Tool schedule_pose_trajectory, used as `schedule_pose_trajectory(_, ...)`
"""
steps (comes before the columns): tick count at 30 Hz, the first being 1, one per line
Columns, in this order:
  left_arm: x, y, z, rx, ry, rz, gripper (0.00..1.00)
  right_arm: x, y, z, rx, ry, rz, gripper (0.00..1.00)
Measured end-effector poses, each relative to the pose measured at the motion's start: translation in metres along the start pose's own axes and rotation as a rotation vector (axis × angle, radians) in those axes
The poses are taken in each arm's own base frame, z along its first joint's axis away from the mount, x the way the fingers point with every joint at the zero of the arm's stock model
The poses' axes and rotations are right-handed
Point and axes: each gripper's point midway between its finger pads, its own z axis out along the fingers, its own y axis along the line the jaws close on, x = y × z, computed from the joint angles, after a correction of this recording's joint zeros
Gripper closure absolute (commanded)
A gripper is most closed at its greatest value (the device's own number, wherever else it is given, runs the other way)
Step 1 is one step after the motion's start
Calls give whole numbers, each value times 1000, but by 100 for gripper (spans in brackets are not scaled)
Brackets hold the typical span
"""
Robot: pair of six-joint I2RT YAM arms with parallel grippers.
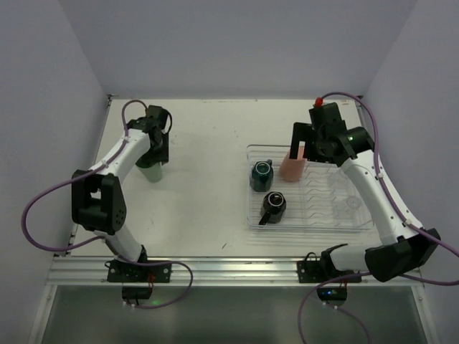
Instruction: Unload the cups from the dish rack
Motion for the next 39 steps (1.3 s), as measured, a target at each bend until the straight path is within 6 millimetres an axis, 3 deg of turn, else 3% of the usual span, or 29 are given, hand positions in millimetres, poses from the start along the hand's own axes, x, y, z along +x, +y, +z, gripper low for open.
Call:
schedule_pose_trajectory(4,-10,10,-16,-36,-44,-28,44,0,-3,-1,12,-7,1,1)
schedule_pose_trajectory(7,-32,14,-47,-16,-140,-66,41,1,-7,1,32,-8,1,1)
schedule_pose_trajectory(10,-58,9,-105,105,-308,-114,36,4,-10,8,50,12,0,1)
schedule_pose_trajectory(13,-73,-7,-182,336,-508,-144,32,7,-8,22,65,51,-8,1)
schedule_pose_trajectory(17,-70,-31,-277,649,-720,-102,30,10,2,50,76,126,-26,1)
schedule_pose_trajectory(20,-62,-41,-314,779,-788,-61,27,7,11,64,65,155,-31,1)
schedule_pose_trajectory(23,-57,-47,-330,848,-810,-31,27,2,18,69,49,162,-31,1)
schedule_pose_trajectory(27,-51,-54,-335,900,-799,0,27,-1,21,73,47,165,-31,1)
schedule_pose_trajectory(34,-45,-60,-331,937,-778,22,27,6,22,90,62,200,-39,1)
schedule_pose_trajectory(39,-43,-63,-326,941,-763,24,27,14,21,107,77,231,-44,7)
